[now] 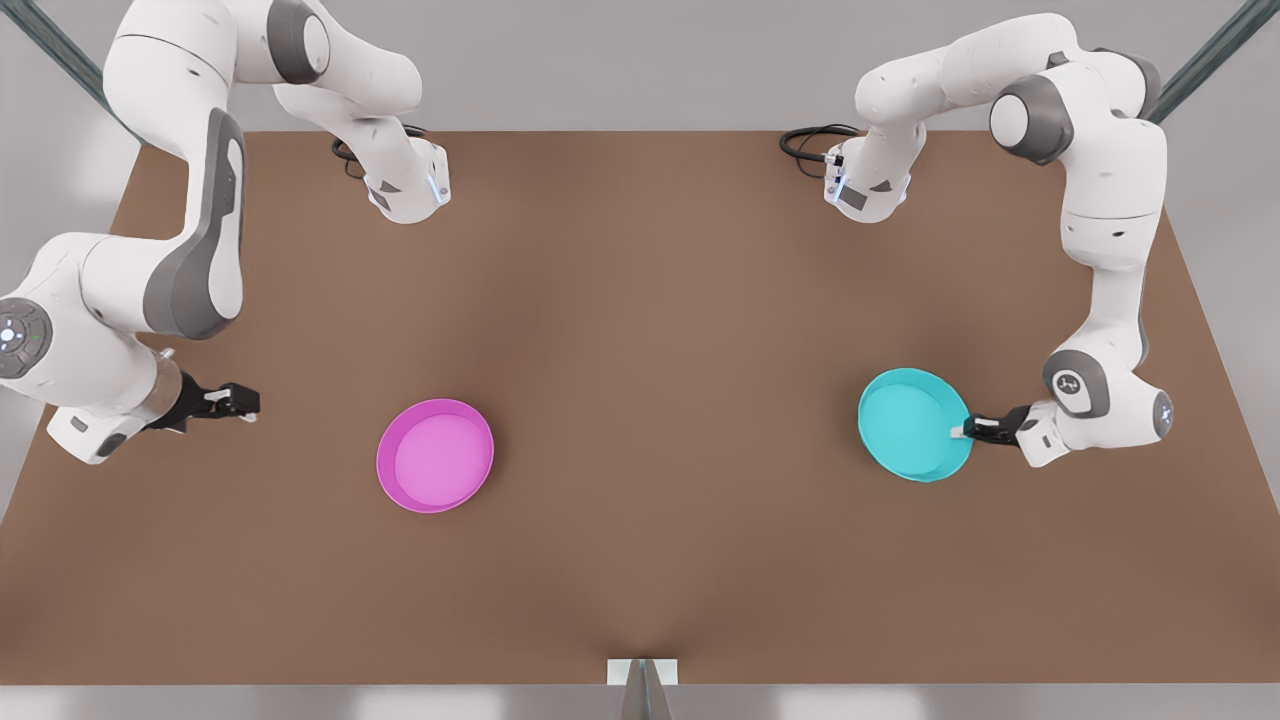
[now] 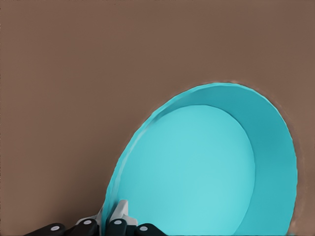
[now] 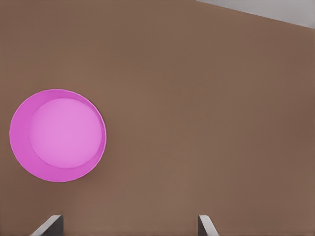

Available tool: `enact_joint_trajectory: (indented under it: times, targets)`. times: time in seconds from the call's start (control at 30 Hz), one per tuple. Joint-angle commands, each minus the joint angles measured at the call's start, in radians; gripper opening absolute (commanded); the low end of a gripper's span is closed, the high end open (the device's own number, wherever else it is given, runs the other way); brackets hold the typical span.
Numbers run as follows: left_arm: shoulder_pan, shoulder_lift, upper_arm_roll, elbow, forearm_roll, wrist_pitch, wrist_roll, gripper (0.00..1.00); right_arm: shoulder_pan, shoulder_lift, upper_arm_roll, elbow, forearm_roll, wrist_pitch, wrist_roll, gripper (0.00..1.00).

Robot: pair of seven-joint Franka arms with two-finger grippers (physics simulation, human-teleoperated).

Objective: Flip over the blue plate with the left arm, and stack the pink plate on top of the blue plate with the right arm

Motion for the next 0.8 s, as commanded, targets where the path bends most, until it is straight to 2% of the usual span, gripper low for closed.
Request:
enact_joint_trajectory:
  times: [0.0,0.1,0.33,0.6,0.63,0.67,0.77]
  targets:
    - [0.001,0.0,-0.001,0.001,-0.051,-0.004,0.004,0.21,-0.003,0.0,0.0,0.002,-0.002,0.0,0.0,1.0]
    - [-0.001,-0.009,-0.021,0.017,0.012,-0.004,-0.012,0.21,-0.012,0.0,-0.002,-0.001,-0.003,0.0,-0.008,1.0]
    - [-0.002,-0.035,-0.144,0.1,0.269,-0.004,-0.041,0.21,-0.029,0.003,0.0,-0.007,-0.014,-0.005,-0.01,1.0]
    - [-0.005,-0.068,-0.311,0.134,0.758,-0.008,-0.128,0.21,-0.018,0.011,0.006,-0.007,-0.012,-0.041,-0.005,1.0]
    - [-0.005,-0.069,-0.347,0.152,0.86,-0.046,-0.16,0.21,-0.024,0.0,0.007,0.014,0.033,-0.116,-0.007,1.0]
    - [-0.007,-0.071,-0.381,0.163,0.935,-0.086,-0.186,0.21,-0.026,0.004,0.003,0.017,0.116,-0.107,-0.005,1.0]
    - [-0.048,-0.072,-0.458,0.189,1.121,-0.222,-0.303,0.21,-0.015,0.04,0.014,0.026,0.126,-0.049,-0.002,1.0]
